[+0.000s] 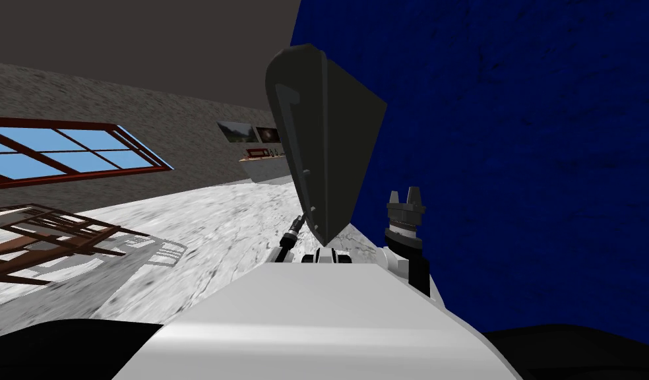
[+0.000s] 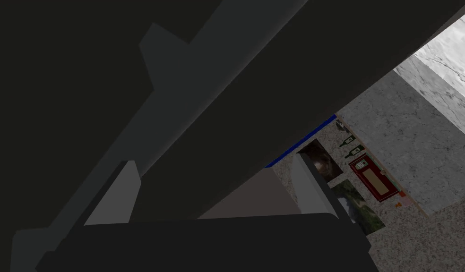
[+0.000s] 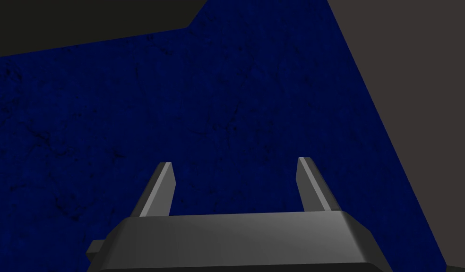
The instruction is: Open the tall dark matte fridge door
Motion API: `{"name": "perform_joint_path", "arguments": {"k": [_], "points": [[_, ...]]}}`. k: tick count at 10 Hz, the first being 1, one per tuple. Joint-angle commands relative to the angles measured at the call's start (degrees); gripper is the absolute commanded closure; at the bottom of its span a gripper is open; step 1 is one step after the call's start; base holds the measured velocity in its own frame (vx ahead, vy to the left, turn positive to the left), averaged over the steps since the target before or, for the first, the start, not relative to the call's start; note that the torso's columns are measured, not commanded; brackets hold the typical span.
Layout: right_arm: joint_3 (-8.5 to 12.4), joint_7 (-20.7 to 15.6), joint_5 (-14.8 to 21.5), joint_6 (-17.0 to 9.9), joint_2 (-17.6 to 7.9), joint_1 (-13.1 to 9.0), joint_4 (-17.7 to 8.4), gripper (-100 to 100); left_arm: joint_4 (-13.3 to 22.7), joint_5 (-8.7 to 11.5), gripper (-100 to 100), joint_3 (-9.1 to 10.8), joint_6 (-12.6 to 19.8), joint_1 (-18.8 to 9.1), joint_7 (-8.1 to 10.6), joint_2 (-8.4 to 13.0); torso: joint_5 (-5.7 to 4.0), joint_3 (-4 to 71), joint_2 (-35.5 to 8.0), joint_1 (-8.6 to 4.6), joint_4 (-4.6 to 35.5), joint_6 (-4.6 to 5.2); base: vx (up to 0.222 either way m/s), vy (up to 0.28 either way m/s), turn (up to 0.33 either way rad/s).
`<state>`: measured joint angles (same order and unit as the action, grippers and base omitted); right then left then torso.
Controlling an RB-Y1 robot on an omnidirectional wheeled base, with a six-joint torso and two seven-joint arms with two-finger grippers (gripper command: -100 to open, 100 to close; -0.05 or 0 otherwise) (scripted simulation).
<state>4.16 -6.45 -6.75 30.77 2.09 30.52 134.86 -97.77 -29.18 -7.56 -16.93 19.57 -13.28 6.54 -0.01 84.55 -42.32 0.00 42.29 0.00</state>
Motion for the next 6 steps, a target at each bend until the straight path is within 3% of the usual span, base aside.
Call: {"name": "perform_joint_path", "arguments": {"k": [1, 4, 5, 6], "points": [[0.0, 0.0, 0.0, 0.0, 0.0, -0.01, 0.0, 0, 2.64, -1.28, -100, -0.21, -0.14, -1.0, -0.57, -0.27, 0.03, -0.07, -0.11, 0.14, 0.03, 0.01, 0.045, -0.059, 0.031], [0.0, 0.0, 0.0, 0.0, 0.0, 0.0, 0.0, 0, 5.61, -3.55, -100, -1.05, 0.37, -1.85, -1.33, -0.72, 0.0, 0.06, 0.11, -0.02, -0.03, 0.0, 0.072, -0.078, 0.05], [0.0, 0.0, 0.0, 0.0, 0.0, 0.0, 0.0, 0, 4.56, -2.91, -100, -0.87, 0.37, -1.59, -0.93, -0.27, -0.02, 0.07, 0.11, -0.07, -0.03, 0.0, 0.036, -0.045, 0.012], [0.0, 0.0, 0.0, 0.0, -0.01, -0.01, 0.0, 0, 7.48, -2.62, -100, -2.05, -0.32, -4.46, -0.51, -0.34, 0.02, -0.02, -0.04, 0.1, 0.01, 0.0, -0.005, -0.025, 0.237]]}}
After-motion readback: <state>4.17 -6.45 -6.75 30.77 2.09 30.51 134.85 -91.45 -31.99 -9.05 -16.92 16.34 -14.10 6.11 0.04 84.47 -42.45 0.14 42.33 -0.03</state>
